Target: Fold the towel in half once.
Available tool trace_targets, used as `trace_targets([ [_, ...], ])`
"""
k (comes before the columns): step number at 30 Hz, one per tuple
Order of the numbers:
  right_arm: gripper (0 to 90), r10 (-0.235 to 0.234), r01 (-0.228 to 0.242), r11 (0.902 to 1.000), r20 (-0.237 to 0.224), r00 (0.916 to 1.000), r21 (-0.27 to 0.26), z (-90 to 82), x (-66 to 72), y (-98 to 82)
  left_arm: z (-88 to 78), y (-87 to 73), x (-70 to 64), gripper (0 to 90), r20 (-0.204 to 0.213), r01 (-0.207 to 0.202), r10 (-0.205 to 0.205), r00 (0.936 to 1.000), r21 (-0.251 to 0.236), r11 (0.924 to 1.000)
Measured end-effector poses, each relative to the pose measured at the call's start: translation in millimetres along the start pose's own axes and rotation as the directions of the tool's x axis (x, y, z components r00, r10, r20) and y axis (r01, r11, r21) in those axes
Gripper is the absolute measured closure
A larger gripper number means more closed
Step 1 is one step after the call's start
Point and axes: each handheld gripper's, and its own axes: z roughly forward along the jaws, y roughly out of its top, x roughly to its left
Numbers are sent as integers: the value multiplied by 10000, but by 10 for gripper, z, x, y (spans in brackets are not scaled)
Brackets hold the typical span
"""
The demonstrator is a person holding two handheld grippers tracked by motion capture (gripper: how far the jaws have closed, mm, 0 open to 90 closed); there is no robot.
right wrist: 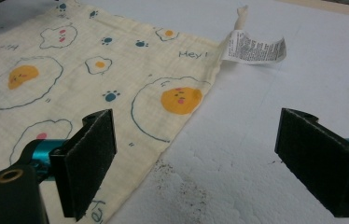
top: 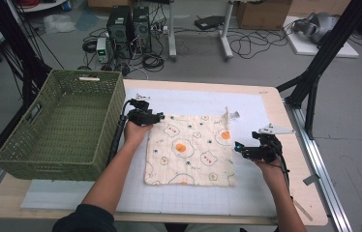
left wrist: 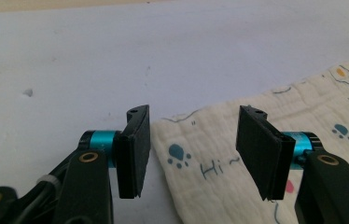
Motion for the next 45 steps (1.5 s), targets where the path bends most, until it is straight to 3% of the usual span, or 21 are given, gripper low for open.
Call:
trace_targets([
  [6,119,52,-52,10000,-24,10000,26,0,-5,-4,117,-52,27,494,-267,-151,168,9995,609,9980],
  [10,120,104,-104,9999,-23,9999,56,6,3,-4,116,-62,12,597,-696,-709,755,9947,668,9952],
  [11,120,83,-83,9999,-17,10000,57,8,2,-5,107,-66,19,643,-774,-1047,1102,9909,723,9919],
  [14,121,34,-34,10000,59,10000,68,17,-3,-2,100,-76,43,828,-275,-1115,1135,9932,658,9916],
  [15,121,16,-16,10000,92,10000,38,25,-6,0,100,-83,45,848,-162,-1214,1226,9923,617,9907],
  [23,126,346,-354,9984,200,9992,435,232,-126,137,64,-87,71,870,10,-935,935,9956,283,9952],
  [26,247,567,-560,9948,-65,9984,849,397,-211,266,54,-83,74,870,82,-835,834,9965,181,9963],
  [30,395,346,-330,9947,-148,9993,970,615,-220,445,29,-68,82,871,67,-811,810,9967,76,9967],
  [35,482,457,-483,9921,243,9987,1161,849,-246,548,22,-70,73,871,66,-858,857,9963,174,9962],
  [36,534,472,-524,9913,456,9978,1207,948,-253,585,19,-70,70,872,85,-829,828,9965,154,9964],
  [41,602,139,-256,9879,768,9969,1529,1166,-253,642,-2,-67,64,872,112,-870,867,9962,288,9958],
  [45,777,-437,300,9835,737,9963,1784,1286,-224,641,-19,-49,76,873,52,-749,749,9972,96,9971],
])
